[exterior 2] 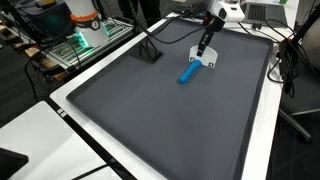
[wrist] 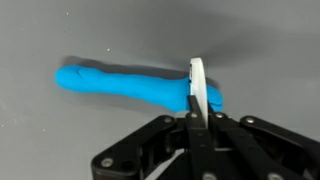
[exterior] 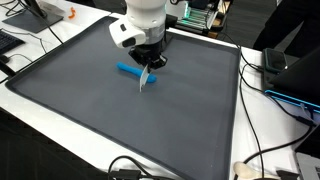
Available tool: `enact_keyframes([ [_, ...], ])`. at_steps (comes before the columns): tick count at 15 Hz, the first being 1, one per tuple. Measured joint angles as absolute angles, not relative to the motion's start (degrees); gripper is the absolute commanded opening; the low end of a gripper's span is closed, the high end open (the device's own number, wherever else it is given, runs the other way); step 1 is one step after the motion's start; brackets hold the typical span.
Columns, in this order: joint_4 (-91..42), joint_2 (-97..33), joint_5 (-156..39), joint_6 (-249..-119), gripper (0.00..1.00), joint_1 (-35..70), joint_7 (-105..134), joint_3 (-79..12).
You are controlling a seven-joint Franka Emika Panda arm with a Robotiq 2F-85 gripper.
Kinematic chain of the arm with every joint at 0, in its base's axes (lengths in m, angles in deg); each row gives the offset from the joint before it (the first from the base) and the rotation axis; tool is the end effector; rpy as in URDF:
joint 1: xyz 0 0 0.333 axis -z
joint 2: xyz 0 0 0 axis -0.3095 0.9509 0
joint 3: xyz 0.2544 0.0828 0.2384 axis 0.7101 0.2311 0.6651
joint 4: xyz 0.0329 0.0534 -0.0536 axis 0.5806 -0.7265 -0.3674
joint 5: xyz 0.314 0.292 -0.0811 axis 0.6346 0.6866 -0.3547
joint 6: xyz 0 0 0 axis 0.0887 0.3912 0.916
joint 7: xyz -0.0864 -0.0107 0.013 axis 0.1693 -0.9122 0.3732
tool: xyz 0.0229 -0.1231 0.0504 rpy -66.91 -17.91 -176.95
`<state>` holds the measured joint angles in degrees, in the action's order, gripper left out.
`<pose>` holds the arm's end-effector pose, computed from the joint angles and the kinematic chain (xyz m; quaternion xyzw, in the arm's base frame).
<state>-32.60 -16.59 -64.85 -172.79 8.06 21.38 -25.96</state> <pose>0.6810 0.1497 0.2204 0.9935 0.0681 -0.0646 0.0646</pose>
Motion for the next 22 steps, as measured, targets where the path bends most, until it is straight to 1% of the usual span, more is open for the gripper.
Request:
enact_keyframes([
  [22,-36.3,-19.1,-61.5,-170.3,0.01,9.4,17.7,-26.0],
])
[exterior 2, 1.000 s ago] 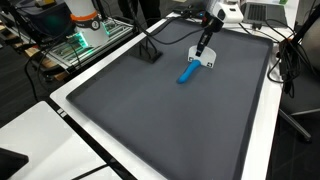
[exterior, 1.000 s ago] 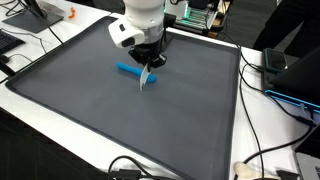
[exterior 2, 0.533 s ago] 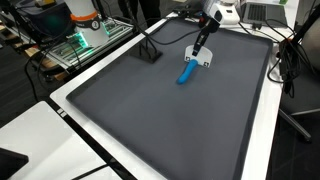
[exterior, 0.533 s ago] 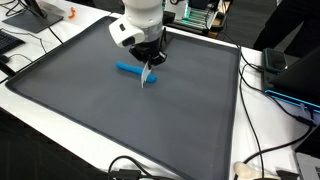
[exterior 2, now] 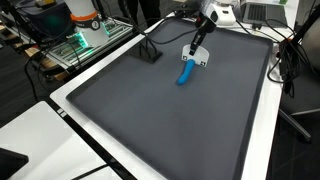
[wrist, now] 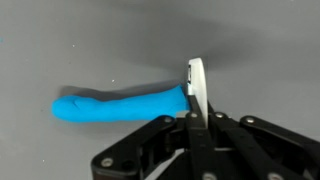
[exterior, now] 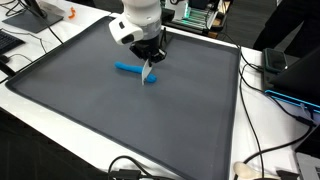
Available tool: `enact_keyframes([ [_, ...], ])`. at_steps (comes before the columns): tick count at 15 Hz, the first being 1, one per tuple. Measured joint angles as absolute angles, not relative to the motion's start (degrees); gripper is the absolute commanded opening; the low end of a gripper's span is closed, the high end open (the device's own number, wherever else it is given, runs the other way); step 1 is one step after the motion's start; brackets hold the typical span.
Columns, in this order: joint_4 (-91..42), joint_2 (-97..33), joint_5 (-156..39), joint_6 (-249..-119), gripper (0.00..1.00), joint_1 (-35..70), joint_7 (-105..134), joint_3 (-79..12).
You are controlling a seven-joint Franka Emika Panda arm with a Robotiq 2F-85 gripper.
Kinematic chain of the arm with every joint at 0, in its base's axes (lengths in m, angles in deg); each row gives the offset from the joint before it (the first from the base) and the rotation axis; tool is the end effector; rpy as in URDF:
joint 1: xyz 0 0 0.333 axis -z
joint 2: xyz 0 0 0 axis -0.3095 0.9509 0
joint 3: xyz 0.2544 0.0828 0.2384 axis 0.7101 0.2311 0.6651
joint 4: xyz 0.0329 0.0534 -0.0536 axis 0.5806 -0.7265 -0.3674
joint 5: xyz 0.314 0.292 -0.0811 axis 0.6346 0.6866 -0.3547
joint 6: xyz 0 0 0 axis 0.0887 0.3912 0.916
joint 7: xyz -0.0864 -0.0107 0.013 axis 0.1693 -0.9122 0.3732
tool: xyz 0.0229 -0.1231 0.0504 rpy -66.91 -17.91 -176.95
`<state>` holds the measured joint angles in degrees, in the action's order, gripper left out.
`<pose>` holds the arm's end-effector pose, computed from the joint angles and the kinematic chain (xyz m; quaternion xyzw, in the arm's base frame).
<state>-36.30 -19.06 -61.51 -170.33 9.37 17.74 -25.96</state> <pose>0.6576 0.1324 0.2192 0.9911 0.0710 -0.1030 0.0461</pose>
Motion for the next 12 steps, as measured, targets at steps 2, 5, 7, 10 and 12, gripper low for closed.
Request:
enact_keyframes([
  [2,-36.7,-19.4,-60.6,-170.0,0.01,9.6,17.5,-26.0],
  [5,-37.1,-20.3,-59.7,-169.0,0.01,9.9,17.4,-26.0],
  [7,-37.1,-21.0,-59.1,-168.0,0.01,10.1,17.3,-26.0],
  [10,-37.1,-22.7,-58.9,-166.3,0.01,10.3,17.2,-26.0],
  [12,-37.0,-23.8,-58.9,-165.1,0.01,10.5,17.2,-26.0],
])
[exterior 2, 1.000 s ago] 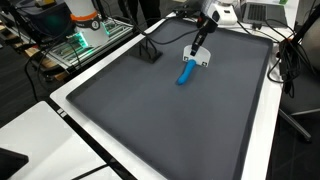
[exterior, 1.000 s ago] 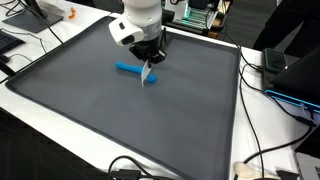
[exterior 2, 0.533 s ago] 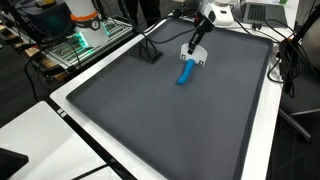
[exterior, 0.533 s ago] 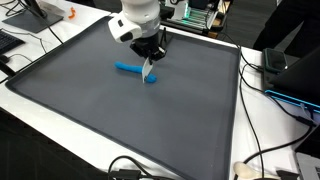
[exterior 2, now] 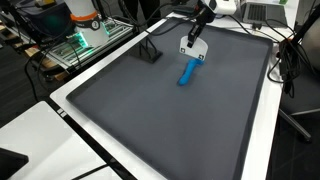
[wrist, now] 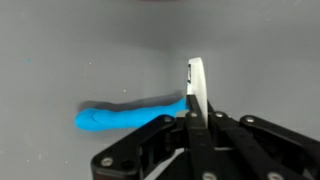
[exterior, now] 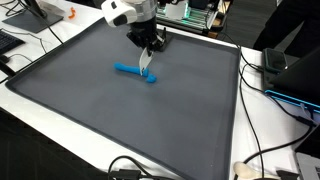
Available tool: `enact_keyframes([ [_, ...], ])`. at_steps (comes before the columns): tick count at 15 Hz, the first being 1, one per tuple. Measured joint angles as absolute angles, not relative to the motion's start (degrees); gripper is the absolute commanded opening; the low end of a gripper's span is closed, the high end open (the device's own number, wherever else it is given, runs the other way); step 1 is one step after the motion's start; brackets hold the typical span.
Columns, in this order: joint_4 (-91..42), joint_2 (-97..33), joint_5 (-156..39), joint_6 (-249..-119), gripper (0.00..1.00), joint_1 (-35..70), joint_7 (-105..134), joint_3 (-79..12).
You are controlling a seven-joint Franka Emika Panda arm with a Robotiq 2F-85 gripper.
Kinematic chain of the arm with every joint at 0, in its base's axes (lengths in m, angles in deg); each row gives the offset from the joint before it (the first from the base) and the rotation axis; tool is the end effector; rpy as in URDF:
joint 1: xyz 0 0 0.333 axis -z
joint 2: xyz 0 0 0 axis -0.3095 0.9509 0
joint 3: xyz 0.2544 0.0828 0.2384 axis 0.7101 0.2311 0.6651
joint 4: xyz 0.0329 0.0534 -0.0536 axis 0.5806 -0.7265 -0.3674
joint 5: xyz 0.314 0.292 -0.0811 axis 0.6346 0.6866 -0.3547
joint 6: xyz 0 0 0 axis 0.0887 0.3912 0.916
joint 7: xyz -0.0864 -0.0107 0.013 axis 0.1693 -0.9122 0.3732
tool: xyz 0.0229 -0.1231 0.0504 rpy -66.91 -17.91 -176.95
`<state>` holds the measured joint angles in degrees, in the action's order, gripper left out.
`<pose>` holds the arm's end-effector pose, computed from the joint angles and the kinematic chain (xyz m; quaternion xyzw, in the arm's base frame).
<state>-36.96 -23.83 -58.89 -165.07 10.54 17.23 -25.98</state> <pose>0.6492 0.1189 0.2644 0.9915 0.0502 -0.1161 0.0320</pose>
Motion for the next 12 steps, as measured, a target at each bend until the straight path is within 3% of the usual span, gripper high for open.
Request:
enact_keyframes([
  [12,-35.6,-25.0,-60.1,-163.9,0.01,11.5,13.7,-26.5],
])
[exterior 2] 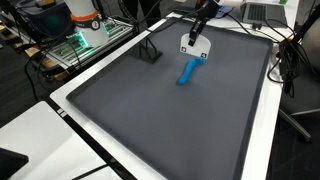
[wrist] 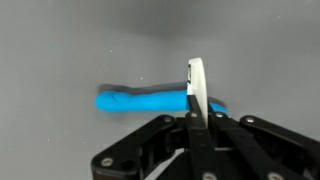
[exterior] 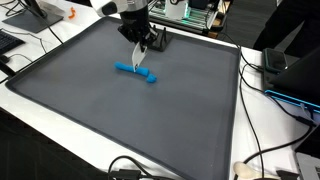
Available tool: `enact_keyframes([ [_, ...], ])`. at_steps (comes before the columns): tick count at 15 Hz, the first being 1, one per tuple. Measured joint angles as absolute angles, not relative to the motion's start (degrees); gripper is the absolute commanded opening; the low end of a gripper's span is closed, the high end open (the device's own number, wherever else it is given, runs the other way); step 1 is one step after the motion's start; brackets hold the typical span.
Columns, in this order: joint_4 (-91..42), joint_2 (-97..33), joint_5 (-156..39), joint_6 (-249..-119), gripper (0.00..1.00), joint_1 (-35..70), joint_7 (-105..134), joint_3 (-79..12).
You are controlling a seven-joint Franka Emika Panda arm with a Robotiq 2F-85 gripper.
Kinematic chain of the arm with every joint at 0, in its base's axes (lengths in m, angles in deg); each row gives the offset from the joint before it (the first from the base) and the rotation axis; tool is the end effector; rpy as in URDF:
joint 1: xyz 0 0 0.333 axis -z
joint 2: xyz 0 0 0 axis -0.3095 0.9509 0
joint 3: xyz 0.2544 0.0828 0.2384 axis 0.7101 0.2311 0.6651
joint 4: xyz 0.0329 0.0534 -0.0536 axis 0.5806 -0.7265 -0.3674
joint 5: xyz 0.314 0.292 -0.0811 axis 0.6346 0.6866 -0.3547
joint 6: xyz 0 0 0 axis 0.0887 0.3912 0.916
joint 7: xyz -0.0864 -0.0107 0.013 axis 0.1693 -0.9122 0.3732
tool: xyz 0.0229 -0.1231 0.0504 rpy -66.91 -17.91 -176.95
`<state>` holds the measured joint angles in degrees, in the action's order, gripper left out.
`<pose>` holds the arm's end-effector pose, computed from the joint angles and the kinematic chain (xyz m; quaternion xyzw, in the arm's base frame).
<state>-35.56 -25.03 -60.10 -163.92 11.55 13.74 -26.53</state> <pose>0.6592 0.1004 0.2879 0.9913 0.0717 -0.1036 0.0376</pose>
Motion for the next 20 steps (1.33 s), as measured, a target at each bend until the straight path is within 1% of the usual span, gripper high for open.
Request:
enact_keyframes([
  [20,-30.8,-17.9,-63.9,-164.8,0.01,11.4,11.8,-26.6],
])
